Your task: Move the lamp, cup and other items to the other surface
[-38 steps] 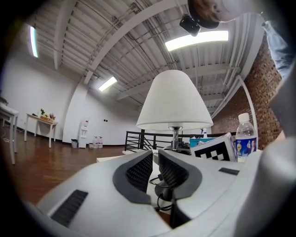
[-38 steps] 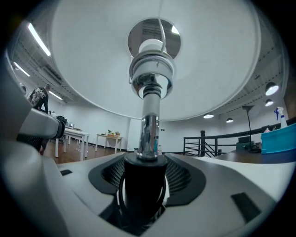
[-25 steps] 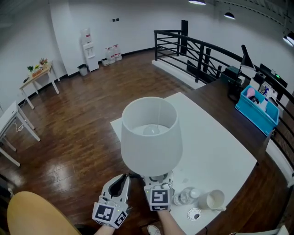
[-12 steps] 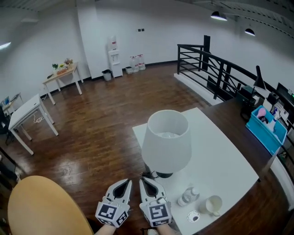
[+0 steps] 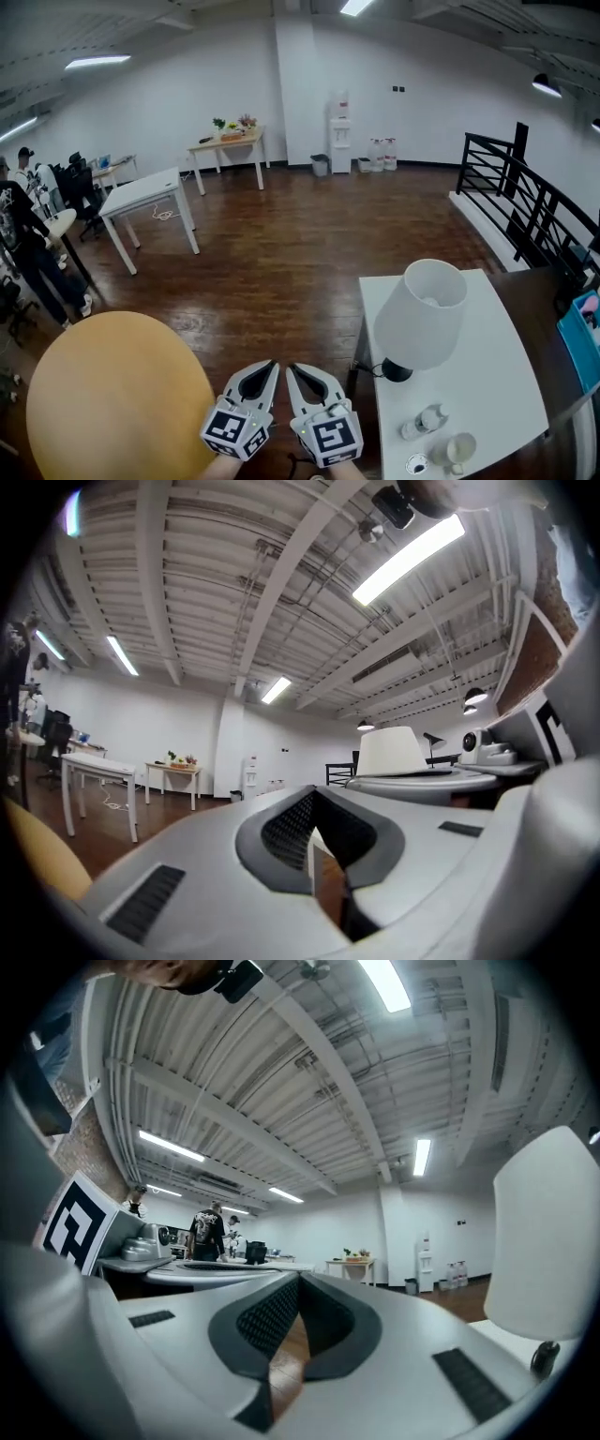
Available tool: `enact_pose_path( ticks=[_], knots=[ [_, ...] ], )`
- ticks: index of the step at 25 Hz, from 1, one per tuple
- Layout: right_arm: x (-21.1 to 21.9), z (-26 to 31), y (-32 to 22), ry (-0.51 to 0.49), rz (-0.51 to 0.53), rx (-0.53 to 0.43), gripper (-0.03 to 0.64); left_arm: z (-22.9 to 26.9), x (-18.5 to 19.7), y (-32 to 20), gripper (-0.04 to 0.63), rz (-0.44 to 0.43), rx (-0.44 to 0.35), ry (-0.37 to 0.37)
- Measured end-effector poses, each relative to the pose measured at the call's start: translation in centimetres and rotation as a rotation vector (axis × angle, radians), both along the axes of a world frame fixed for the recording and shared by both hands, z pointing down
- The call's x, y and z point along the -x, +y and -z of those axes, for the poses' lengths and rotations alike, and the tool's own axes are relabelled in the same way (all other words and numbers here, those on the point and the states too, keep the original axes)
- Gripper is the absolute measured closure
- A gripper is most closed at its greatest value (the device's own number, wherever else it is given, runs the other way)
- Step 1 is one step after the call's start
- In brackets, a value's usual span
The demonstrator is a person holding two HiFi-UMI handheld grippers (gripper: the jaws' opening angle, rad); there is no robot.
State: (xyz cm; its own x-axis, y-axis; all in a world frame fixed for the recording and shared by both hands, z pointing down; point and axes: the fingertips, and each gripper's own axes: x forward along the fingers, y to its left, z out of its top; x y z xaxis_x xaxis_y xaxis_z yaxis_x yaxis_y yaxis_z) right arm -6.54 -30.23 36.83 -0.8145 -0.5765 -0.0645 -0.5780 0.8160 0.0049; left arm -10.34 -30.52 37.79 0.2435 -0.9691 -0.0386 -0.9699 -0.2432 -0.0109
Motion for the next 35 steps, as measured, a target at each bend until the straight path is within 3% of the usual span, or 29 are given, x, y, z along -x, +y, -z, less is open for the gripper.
enact_pose_path(
  ticks=[4,14,35],
  knots=[
    [3.3,1.1,3.3,0.001,0.058,-0.004,0.615,0.4,2.9,3.5,0.581,0.034,0.002,0.025],
    [5.4,1.8,9.9,-0.011,0.071,-0.014,0.615,1.4,5.2,10.5,0.581,0.032,0.018,0.019],
    [7.9,2.3,14.4,-0.003,0.110,-0.035,0.615,2.3,7.3,15.1,0.581,0.055,0.015,-0.003]
  ],
)
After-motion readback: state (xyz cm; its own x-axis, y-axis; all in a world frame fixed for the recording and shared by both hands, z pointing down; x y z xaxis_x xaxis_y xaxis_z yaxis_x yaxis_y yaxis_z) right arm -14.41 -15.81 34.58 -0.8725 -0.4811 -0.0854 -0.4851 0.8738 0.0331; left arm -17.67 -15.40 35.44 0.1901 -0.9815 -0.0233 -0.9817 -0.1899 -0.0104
